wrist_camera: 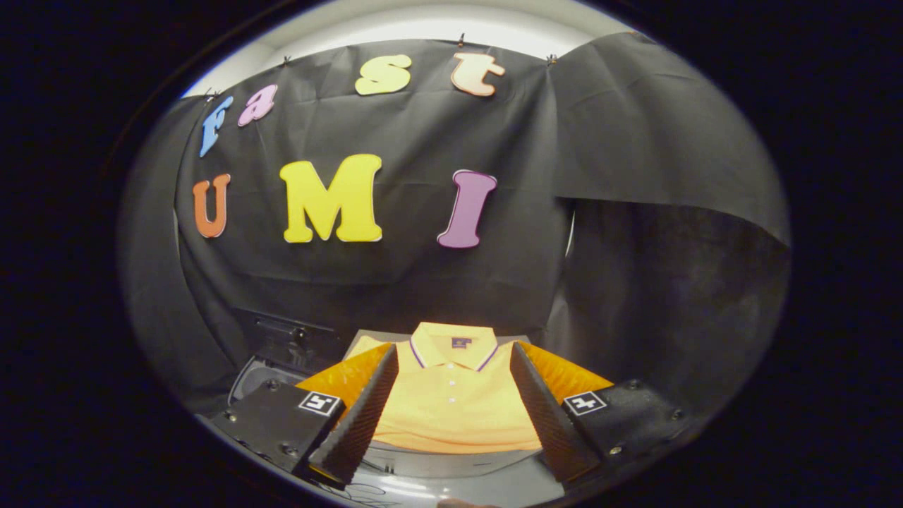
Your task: Put the clothes into the washing machine and then close the washing machine lid.
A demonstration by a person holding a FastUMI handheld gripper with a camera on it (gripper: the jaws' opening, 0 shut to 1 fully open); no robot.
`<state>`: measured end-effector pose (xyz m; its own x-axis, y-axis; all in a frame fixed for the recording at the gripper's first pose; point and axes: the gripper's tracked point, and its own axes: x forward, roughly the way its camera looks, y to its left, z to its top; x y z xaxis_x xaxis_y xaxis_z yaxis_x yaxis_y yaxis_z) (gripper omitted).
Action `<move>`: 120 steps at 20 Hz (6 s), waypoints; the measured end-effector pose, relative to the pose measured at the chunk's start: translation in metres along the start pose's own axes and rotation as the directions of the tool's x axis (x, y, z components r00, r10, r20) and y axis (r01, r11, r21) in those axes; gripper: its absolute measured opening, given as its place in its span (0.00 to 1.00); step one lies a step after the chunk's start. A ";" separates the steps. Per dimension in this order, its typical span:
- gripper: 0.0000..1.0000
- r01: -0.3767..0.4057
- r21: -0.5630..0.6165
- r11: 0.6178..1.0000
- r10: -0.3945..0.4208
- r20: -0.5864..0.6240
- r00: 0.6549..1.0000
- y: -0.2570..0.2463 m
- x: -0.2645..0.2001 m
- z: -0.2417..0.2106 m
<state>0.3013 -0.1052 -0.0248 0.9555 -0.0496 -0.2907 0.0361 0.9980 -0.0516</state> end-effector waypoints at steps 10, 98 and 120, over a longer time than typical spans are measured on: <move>1.00 0.010 -0.013 1.000 -0.012 -0.220 0.975 -0.005 0.128 -0.036; 0.04 -0.409 0.134 0.903 0.430 -0.257 0.865 0.330 0.023 0.052; 0.04 -0.401 0.180 0.898 0.434 -0.502 0.748 0.430 0.115 -0.113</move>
<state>0.3933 0.3139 -0.1879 0.5833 0.3770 -0.7195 -0.2983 0.9233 0.2420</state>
